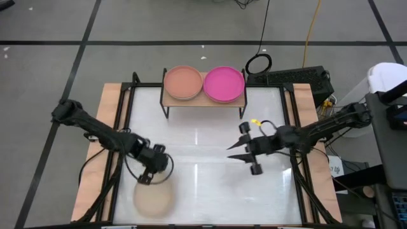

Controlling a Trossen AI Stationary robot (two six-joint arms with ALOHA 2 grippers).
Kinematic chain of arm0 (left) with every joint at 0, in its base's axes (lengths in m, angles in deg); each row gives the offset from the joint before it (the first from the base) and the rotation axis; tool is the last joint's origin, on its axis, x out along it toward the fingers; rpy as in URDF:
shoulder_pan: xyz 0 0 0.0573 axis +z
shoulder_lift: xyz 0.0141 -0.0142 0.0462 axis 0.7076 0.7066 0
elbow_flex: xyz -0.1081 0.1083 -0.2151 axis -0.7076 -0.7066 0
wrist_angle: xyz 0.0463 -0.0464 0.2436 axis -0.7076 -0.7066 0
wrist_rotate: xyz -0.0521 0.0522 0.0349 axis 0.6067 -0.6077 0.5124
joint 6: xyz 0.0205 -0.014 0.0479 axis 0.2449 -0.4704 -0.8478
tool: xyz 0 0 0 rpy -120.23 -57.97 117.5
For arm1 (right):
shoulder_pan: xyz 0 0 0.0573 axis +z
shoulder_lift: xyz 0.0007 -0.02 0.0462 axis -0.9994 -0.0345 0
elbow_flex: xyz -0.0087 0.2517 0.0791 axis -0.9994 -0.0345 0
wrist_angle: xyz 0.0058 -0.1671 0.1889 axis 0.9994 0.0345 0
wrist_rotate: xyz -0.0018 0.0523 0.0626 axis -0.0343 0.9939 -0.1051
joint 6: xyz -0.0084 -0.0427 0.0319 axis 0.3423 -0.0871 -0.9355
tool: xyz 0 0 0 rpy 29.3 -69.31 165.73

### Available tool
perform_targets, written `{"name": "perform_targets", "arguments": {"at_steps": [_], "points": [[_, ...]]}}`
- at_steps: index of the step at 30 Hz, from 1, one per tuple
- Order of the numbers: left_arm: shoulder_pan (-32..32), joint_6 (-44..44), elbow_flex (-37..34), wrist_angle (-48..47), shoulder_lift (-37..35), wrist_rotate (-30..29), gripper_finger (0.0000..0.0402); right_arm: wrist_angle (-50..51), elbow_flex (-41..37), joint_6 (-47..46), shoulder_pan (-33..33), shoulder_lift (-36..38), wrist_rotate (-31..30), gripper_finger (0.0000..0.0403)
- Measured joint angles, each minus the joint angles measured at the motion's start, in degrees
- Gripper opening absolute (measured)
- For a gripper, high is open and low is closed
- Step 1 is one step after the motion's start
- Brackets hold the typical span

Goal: Place and stack plates onto a shelf
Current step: Stack the light gray plate on top of the pink plate on the shelf

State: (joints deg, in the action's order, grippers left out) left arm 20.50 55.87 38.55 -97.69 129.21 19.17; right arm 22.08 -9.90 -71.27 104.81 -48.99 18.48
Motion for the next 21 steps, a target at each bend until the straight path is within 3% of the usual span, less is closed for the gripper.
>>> {"name": "perform_targets", "arguments": {"at_steps": [2,6,8,11,15,21], "points": [[3.0,-2.7,0.9,0.3,-3.1,-2.6,0.0008,0.2,0.0,1.1,0.9,2.8,0.0,0.0105],[10.1,-8.5,3.2,3.3,-8.6,-15.1,0.0008,4.3,0.0,3.3,2.5,7.8,0.1,0.0105],[14.7,-11.7,4.3,7.3,-10.5,-16.8,0.0008,6.4,0.0,3.4,3.1,9.5,0.1,0.0105],[22.6,-12.9,6.7,15.0,-11.3,-16.1,0.0008,6.7,-1.5,3.4,4.1,11.1,0.1,0.0105],[33.2,-8.3,11.8,20.4,-10.2,-12.4,0.0008,2.2,-5.5,3.7,5.3,12.0,0.0,0.0105],[46.0,-7.0,22.4,20.1,-3.9,-2.0,0.0007,-8.7,-10.9,6.5,5.4,14.0,-0.2,0.0105]]}}
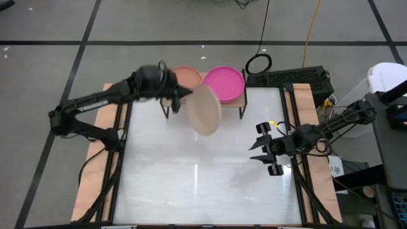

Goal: Place and stack plates onto a shelf
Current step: Stack the light gray plate on top of the pink plate on the shelf

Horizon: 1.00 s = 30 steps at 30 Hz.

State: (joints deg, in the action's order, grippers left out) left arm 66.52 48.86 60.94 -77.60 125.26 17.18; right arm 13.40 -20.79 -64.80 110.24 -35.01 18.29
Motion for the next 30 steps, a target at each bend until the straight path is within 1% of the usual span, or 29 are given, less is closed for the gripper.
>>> {"name": "perform_targets", "arguments": {"at_steps": [3,6,11,15,18,20,27,30], "points": [[3.7,2.2,6.5,0.2,5.0,4.3,0.0007,-2.2,-2.0,1.3,0.0,1.6,-0.1,0.0105],[6.1,2.4,13.1,-1.7,11.0,7.4,0.0007,-3.7,-3.1,1.4,0.0,2.7,-0.1,0.0105],[9.7,2.3,24.0,-7.0,21.4,8.8,0.0007,-3.7,-3.3,1.4,0.0,3.2,-0.1,0.0105],[12.5,3.1,30.1,-11.1,28.3,9.0,0.0007,-3.0,-3.3,1.4,0.0,3.2,-0.1,0.0105],[14.0,6.3,32.3,-11.9,31.9,10.6,0.0007,-3.0,-3.3,1.4,0.0,3.2,-0.1,0.0105],[14.5,7.7,33.2,-11.4,33.5,10.6,0.0007,-3.2,-3.3,1.2,0.0,3.2,-0.1,0.0105],[16.0,8.2,33.3,-9.4,36.5,10.2,0.0007,-3.2,-3.3,1.2,0.0,3.2,0.0,0.0105],[16.3,7.2,33.3,-10.7,36.6,9.6,0.001,-3.2,-3.3,1.2,0.0,3.2,0.0,0.0105]]}}
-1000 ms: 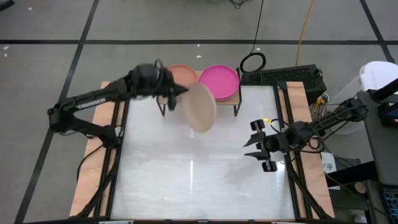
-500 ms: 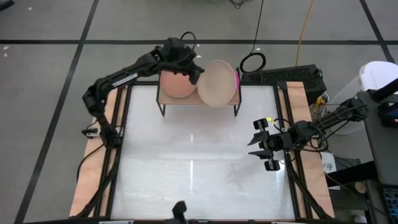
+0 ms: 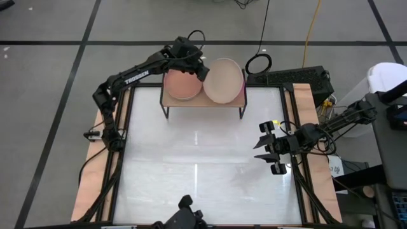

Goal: Place and stack plates onto a shelf
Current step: Stack the light gray plate on top of the pink plate on the shelf

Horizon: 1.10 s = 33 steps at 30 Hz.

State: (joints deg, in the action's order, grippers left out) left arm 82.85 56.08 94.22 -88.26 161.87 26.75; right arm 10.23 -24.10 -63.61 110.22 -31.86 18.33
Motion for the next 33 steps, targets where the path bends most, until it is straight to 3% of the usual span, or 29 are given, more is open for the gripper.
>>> {"name": "perform_targets", "arguments": {"at_steps": [15,29,33], "points": [[-0.6,-3.0,0.0,1.9,-0.1,-6.1,0.0031,0.4,0.0,0.2,0.0,0.0,-0.1,0.0105],[-0.8,-2.1,0.0,7.2,-0.1,-6.4,0.0034,0.7,0.0,1.3,0.0,0.0,-0.2,0.0105],[-1.7,-2.6,0.0,8.7,0.1,-9.7,0.0034,0.7,0.0,1.3,0.0,0.0,-0.2,0.0105]]}}
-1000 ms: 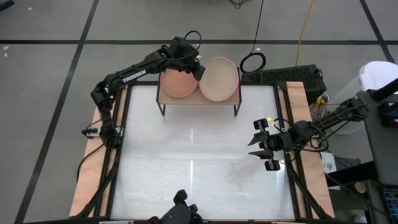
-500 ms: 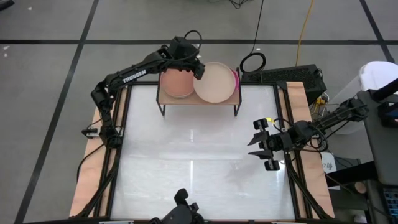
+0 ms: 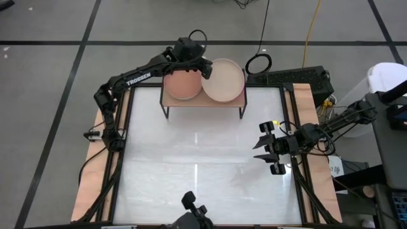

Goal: Place and stack plates onto a shelf
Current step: Stack the light gray plate on top of the pink plate on the shelf, then return to Home Position

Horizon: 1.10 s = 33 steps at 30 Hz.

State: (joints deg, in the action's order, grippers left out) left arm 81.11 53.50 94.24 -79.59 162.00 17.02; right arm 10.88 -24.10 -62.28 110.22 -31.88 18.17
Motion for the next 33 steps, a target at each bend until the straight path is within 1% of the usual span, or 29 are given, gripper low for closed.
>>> {"name": "perform_targets", "arguments": {"at_steps": [4,12,20,29,31,33], "points": [[-0.6,-0.7,0.0,0.3,1.0,-1.8,0.0034,0.1,0.0,0.0,0.0,0.0,0.0,0.0105],[-0.4,-2.1,-0.1,-1.3,1.9,-2.1,0.0034,0.1,0.0,0.0,0.0,0.0,0.0,0.0105],[-0.3,-2.4,-0.1,-0.5,2.2,-4.3,0.0034,0.1,0.0,0.0,0.0,0.0,0.0,0.0105],[0.0,-2.4,-0.1,0.6,2.2,-4.4,0.0034,0.1,0.0,0.1,0.0,0.0,0.0,0.0105],[0.0,-2.5,-0.1,0.6,2.2,-3.9,0.0043,0.1,0.0,0.2,0.0,0.0,0.0,0.0105],[0.0,-2.7,-0.1,0.6,2.2,-2.6,0.0064,0.2,0.0,0.2,0.0,0.0,0.0,0.0105]]}}
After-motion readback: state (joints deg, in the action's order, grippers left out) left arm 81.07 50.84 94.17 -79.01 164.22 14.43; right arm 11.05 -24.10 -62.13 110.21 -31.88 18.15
